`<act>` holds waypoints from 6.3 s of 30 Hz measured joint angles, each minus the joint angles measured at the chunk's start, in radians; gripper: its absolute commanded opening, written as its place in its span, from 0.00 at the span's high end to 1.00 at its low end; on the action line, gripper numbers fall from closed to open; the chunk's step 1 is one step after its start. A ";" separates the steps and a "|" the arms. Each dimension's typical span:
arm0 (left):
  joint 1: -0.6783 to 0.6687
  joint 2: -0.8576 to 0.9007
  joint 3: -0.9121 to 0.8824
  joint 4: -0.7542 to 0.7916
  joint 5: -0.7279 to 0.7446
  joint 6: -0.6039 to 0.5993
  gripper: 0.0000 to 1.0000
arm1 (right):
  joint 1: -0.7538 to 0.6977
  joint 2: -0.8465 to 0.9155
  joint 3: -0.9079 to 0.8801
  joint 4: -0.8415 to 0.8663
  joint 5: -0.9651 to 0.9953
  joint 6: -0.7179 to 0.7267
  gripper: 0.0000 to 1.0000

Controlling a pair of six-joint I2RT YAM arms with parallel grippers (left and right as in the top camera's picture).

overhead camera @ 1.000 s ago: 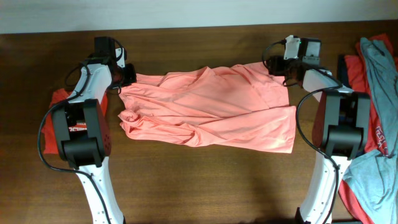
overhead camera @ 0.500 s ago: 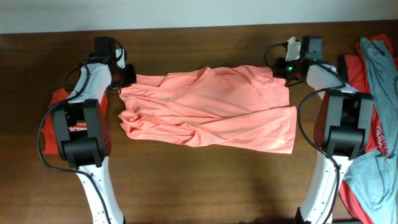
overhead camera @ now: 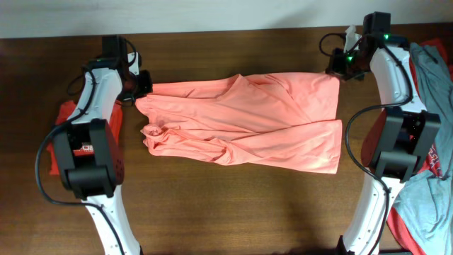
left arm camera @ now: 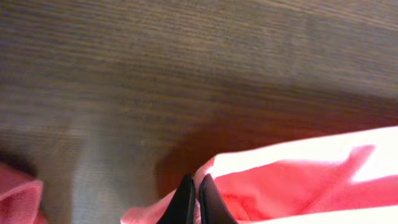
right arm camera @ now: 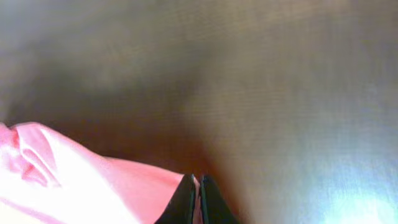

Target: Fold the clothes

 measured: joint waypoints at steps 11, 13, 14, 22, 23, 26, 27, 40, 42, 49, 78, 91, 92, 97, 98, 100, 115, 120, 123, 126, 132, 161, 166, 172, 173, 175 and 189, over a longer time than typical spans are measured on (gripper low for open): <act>0.047 -0.049 0.003 -0.205 0.026 0.000 1.00 | 0.000 0.000 0.036 -0.344 0.276 0.001 0.96; 0.055 -0.049 0.003 -0.245 0.031 0.000 1.00 | 0.000 0.000 0.036 -0.377 0.318 0.000 0.96; 0.058 -0.049 0.003 -0.263 0.032 0.000 1.00 | 0.000 0.000 0.036 -0.392 0.334 0.000 0.96; 0.063 -0.050 0.004 -0.395 0.060 0.000 1.00 | 0.000 0.000 0.036 -0.488 0.392 0.000 0.96; 0.063 -0.050 0.005 -0.407 0.062 0.000 1.00 | 0.000 0.000 0.036 -0.501 0.394 0.000 0.96; 0.063 -0.050 0.005 -0.435 0.068 0.000 1.00 | 0.000 0.000 0.036 -0.531 0.403 0.000 0.96; 0.063 -0.050 0.005 -0.444 0.068 0.000 1.00 | 0.000 0.000 0.036 -0.543 0.405 0.000 0.96; 0.063 -0.050 0.005 -0.581 0.074 0.000 0.99 | 0.000 0.000 0.036 -0.672 0.423 -0.002 0.80; 0.063 -0.050 0.005 -0.595 0.074 0.000 0.99 | 0.000 0.000 0.036 -0.681 0.430 -0.001 0.76; 0.063 -0.050 0.005 -0.640 0.043 -0.001 0.92 | 0.000 0.000 -0.001 -0.682 0.441 0.000 0.78; 0.063 -0.050 0.005 -0.680 0.031 -0.007 0.42 | 0.013 0.000 -0.267 -0.470 -0.014 -0.299 0.77; 0.048 -0.057 -0.087 -0.630 0.143 -0.003 0.41 | 0.013 0.000 -0.325 -0.437 -0.013 -0.300 0.77; 0.042 -0.057 -0.109 -0.615 0.146 -0.003 0.41 | 0.013 0.000 -0.325 -0.436 -0.013 -0.299 0.77; 0.006 -0.057 -0.187 -0.565 0.163 -0.003 0.42 | 0.013 0.000 -0.325 -0.436 -0.013 -0.299 0.78; 0.000 -0.057 -0.195 -0.562 0.165 -0.003 0.42 | 0.013 0.000 -0.325 -0.436 -0.013 -0.300 0.77; -0.010 -0.057 -0.206 -0.555 0.169 -0.003 0.42 | 0.013 0.000 -0.325 -0.436 -0.013 -0.299 0.78; -0.014 -0.057 -0.212 -0.438 0.103 -0.003 0.41 | 0.013 0.000 -0.325 -0.437 -0.013 -0.299 0.77; -0.015 -0.057 -0.212 -0.389 0.080 -0.003 0.41 | 0.013 0.000 -0.325 -0.437 -0.013 -0.299 0.77; -0.016 -0.057 -0.212 -0.364 0.073 -0.004 0.52 | 0.013 0.000 -0.325 -0.437 -0.013 -0.300 0.77; -0.023 -0.057 -0.212 -0.346 0.066 -0.004 0.82 | 0.013 0.000 -0.324 -0.437 -0.013 -0.299 0.78; -0.053 -0.062 -0.214 -0.319 0.048 -0.006 1.00 | 0.013 0.000 -0.325 -0.437 -0.013 -0.299 0.77; -0.126 -0.322 -0.220 -0.335 -0.257 -0.014 1.00 | -0.014 -0.129 -0.196 -0.499 -0.047 -0.299 0.80; -0.282 -0.322 -0.220 -0.335 -0.298 -0.011 1.00 | -0.014 -0.129 -0.196 -0.500 -0.047 -0.299 0.80; -0.438 -0.322 -0.220 -0.327 -0.310 -0.014 1.00 | -0.014 -0.129 -0.196 -0.501 -0.048 -0.299 0.80; -0.458 -0.322 -0.220 -0.326 -0.311 -0.015 1.00 | -0.014 -0.129 -0.196 -0.501 -0.047 -0.299 0.80; -0.489 -0.322 -0.220 -0.323 -0.313 -0.016 1.00 | -0.014 -0.129 -0.196 -0.502 -0.048 -0.299 0.80; -0.639 -0.264 -0.221 -0.241 -0.263 -0.093 0.80 | -0.014 -0.129 -0.196 -0.505 -0.048 -0.299 0.80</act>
